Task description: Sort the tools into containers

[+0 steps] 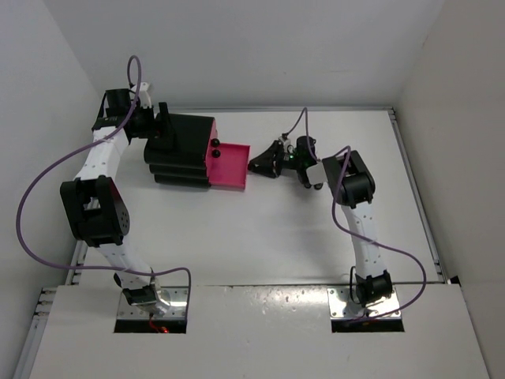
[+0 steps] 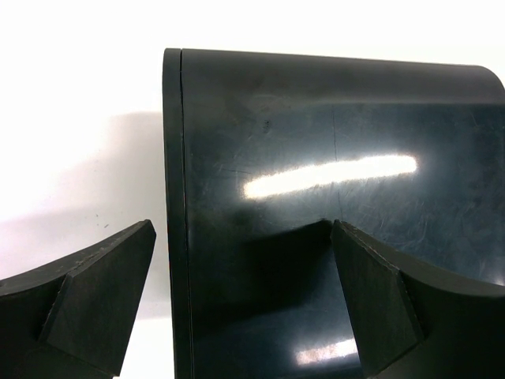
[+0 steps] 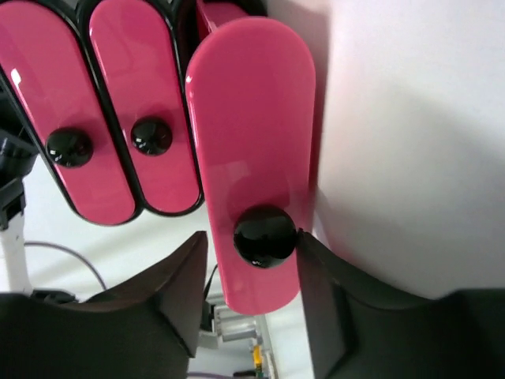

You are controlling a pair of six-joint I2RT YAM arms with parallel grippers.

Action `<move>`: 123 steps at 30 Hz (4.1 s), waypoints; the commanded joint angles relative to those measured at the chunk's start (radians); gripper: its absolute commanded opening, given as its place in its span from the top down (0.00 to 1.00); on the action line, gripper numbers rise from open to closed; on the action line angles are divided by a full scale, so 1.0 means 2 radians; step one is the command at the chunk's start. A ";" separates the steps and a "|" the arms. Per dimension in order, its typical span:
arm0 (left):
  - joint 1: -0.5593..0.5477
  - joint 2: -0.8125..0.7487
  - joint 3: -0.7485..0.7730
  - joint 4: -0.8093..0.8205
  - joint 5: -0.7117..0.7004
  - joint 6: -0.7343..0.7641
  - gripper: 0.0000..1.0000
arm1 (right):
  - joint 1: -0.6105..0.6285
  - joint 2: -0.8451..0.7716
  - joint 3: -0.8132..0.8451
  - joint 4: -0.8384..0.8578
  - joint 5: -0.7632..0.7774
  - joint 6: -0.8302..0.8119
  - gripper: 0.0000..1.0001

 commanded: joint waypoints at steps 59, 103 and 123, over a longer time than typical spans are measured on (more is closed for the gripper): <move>-0.028 -0.217 -0.115 0.060 -0.127 -0.006 0.00 | -0.026 -0.153 0.137 -0.582 0.509 -0.527 0.48; 0.004 -0.203 -0.129 0.060 -0.103 -0.020 0.00 | 0.144 -0.128 0.230 -0.531 0.336 -0.541 1.00; 0.004 -0.198 -0.128 0.060 -0.087 -0.020 0.00 | 0.139 -0.142 0.266 -0.573 0.351 -0.551 0.36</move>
